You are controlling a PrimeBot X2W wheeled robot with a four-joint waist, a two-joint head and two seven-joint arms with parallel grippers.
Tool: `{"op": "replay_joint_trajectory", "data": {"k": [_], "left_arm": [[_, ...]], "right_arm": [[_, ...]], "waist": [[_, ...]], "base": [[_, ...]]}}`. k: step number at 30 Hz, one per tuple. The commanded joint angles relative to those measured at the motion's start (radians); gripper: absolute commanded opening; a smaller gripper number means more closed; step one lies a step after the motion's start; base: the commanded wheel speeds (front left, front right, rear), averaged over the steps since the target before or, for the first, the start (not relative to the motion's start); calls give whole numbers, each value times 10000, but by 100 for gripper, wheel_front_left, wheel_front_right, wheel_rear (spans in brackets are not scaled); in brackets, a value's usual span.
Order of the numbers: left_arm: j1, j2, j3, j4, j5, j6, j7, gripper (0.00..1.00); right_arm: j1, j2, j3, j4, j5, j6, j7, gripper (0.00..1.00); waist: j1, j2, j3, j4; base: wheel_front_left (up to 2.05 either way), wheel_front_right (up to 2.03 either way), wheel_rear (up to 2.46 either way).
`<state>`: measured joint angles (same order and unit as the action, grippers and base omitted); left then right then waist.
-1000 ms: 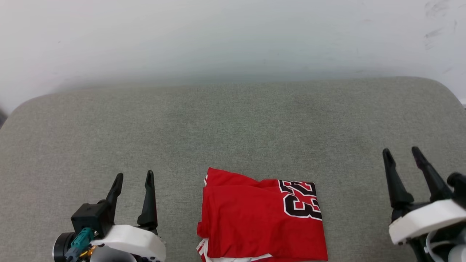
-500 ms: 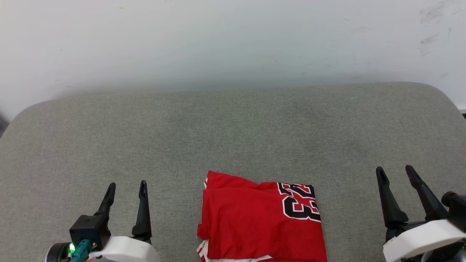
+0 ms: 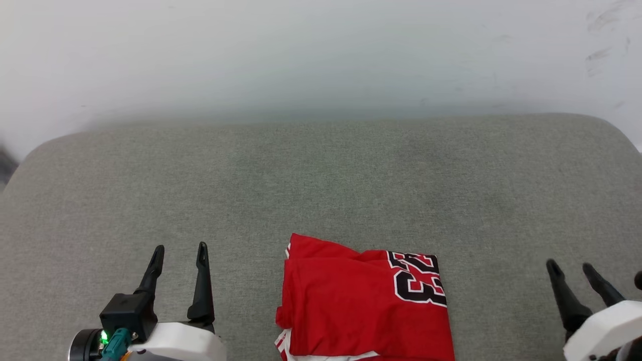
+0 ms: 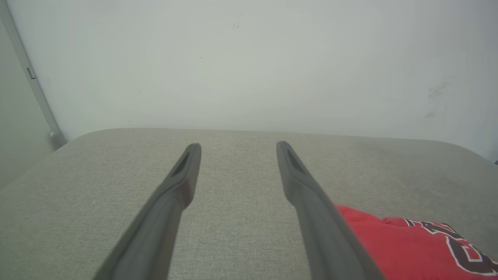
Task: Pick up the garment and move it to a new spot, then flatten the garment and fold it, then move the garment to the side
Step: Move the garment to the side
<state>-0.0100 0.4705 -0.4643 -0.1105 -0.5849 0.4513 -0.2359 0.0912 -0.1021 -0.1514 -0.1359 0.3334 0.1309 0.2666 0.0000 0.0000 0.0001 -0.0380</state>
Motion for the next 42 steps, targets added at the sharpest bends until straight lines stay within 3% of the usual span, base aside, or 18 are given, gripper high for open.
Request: {"op": "replay_joint_trajectory", "data": {"k": [1,7,13,21,25,26,27,28,36,42], "left_arm": [[-150,-36,13,34,63,-16,-78,100],[-431,-266,-65,158,187,-205,-165,100],[-694,-471,-170,269,296,-394,-231,100],[-1092,-567,-280,432,426,-575,-224,100],[-1277,-563,-315,499,451,-634,-215,100],[-1287,-567,-314,522,448,-645,-217,100],[-1308,-570,-315,549,451,-652,-219,100],[-1327,-577,-314,564,452,-659,-220,100],[-1037,-605,-235,721,323,-643,-239,100],[-724,-499,-128,586,218,-649,-251,100]], "right_arm": [[-186,-341,-312,466,407,-4,503,100],[-555,-1149,-816,2462,2123,-4,2657,100],[-1108,-934,-435,3772,4306,-2,4152,100],[-2013,-386,664,4757,7019,-2,4701,100],[-2321,-482,1072,5263,7653,-4,4721,100],[-2391,-511,1175,5339,7751,-4,4640,49],[-2426,-542,1270,5411,7870,-4,4612,20],[-2466,-613,1372,5424,7925,-4,4530,0],[-2560,-1264,2428,4997,7759,-2,3871,0],[-2787,-2282,3805,4843,5533,-4,2922,0]], "waist": [[0,0,5,97],[0,0,135,617],[0,0,432,1100],[0,0,1006,1530],[0,0,1193,1685],[0,0,1220,1705],[0,0,1237,1718],[0,0,1242,1728],[0,0,761,1481],[0,0,224,533]], "base": [[0,0,0],[0,0,0],[0,0,0],[0,0,0],[0,0,0],[0,0,0],[0,0,0],[0,0,0],[0,0,0],[0,0,0]]}}
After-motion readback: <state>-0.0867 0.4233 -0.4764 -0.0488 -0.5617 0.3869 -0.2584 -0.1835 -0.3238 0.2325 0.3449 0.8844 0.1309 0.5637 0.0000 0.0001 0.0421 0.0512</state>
